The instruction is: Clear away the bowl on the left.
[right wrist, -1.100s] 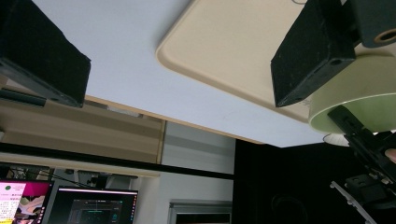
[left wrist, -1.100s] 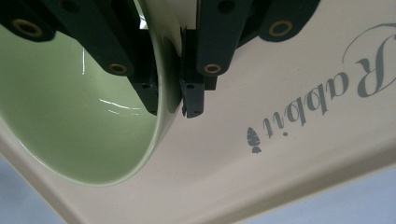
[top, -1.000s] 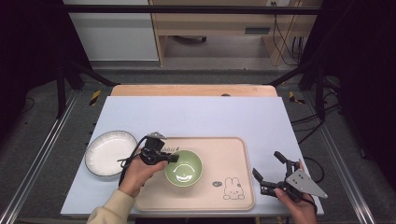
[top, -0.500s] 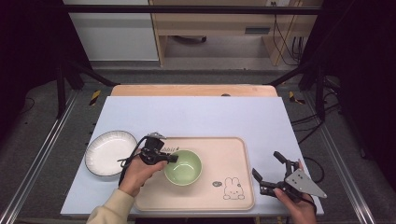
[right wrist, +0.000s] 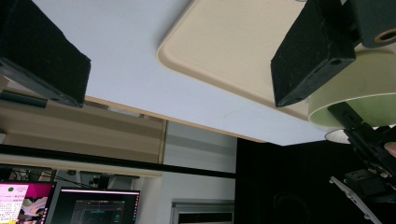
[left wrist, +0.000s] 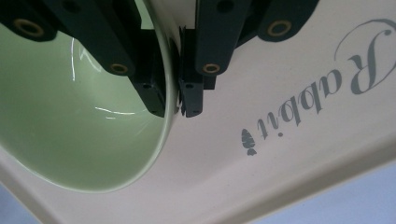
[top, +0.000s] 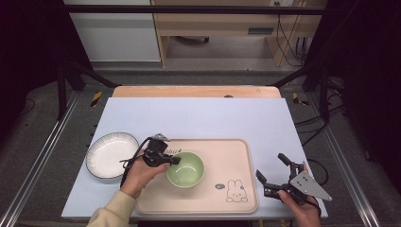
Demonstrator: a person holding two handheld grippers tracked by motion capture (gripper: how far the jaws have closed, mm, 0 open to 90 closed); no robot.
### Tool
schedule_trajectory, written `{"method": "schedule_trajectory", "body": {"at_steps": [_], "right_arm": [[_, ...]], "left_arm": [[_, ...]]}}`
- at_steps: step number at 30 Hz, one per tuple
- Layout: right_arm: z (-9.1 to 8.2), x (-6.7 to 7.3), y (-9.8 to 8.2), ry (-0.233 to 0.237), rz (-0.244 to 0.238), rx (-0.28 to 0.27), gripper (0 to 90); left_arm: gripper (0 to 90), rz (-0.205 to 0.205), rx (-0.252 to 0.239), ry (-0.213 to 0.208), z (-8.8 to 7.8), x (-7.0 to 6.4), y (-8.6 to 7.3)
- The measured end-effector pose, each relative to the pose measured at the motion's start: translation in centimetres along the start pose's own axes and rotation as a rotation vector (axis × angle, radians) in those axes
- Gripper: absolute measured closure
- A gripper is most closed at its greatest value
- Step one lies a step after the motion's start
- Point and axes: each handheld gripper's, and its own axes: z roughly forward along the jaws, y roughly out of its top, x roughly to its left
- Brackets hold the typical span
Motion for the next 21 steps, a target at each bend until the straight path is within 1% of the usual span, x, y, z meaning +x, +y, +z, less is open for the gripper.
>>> {"method": "schedule_trajectory", "body": {"at_steps": [1, 2, 4, 5, 6, 7, 8, 10, 12, 14, 18, 21], "right_arm": [[0.04, 0.05, -0.01, -0.001, 0.006, -0.001, 4.9], [0.08, 0.05, -0.02, -0.001, 0.004, -0.001, 4.9], [0.19, 0.08, -0.06, -0.002, 0.012, 0.001, 4.9], [0.26, 0.07, -0.1, -0.002, 0.011, 0.004, 4.9], [0.3, 0.08, -0.1, -0.001, 0.012, 0.008, 4.9], [0.36, 0.11, -0.12, 0.0, 0.016, 0.006, 4.9], [0.42, 0.08, -0.16, 0.0, 0.013, 0.007, 4.9], [0.5, 0.04, -0.25, 0.002, 0.013, 0.008, 4.9], [0.55, -0.05, -0.37, -0.002, 0.019, 0.011, 4.9], [0.53, -0.18, -0.46, -0.003, 0.021, 0.012, 4.9], [0.45, -0.37, -0.49, -0.008, 0.028, 0.01, 4.9], [0.42, -0.45, -0.51, -0.01, 0.033, 0.009, 4.9]], "left_arm": [[82.6, 0.014, -0.011, -0.002, 0.1, 0.0, 0.06], [82.5, 0.012, 0.003, 0.005, -0.04, -0.06, 0.08], [81.9, 0.019, 0.006, 0.002, -0.12, -0.07, 0.15], [81.4, 0.04, -0.01, -0.004, 0.0, -0.01, 0.24], [80.7, 0.029, -0.001, 0.006, -0.2, -0.17, 0.27], [80.3, 0.044, -0.011, 0.004, -0.2, -0.17, 0.4], [79.8, 0.044, -0.015, 0.011, -0.18, -0.29, 0.41], [78.9, 0.055, -0.001, 0.023, -0.25, -0.52, 0.41], [78.4, 0.063, -0.011, 0.027, -0.26, -0.55, 0.43], [76.7, 0.06, -0.032, 0.036, -0.38, -0.64, 0.55], [74.9, 0.086, -0.029, 0.045, -0.64, -0.83, 0.83], [71.5, 0.107, -0.026, 0.061, -0.68, -0.94, 0.97]]}}
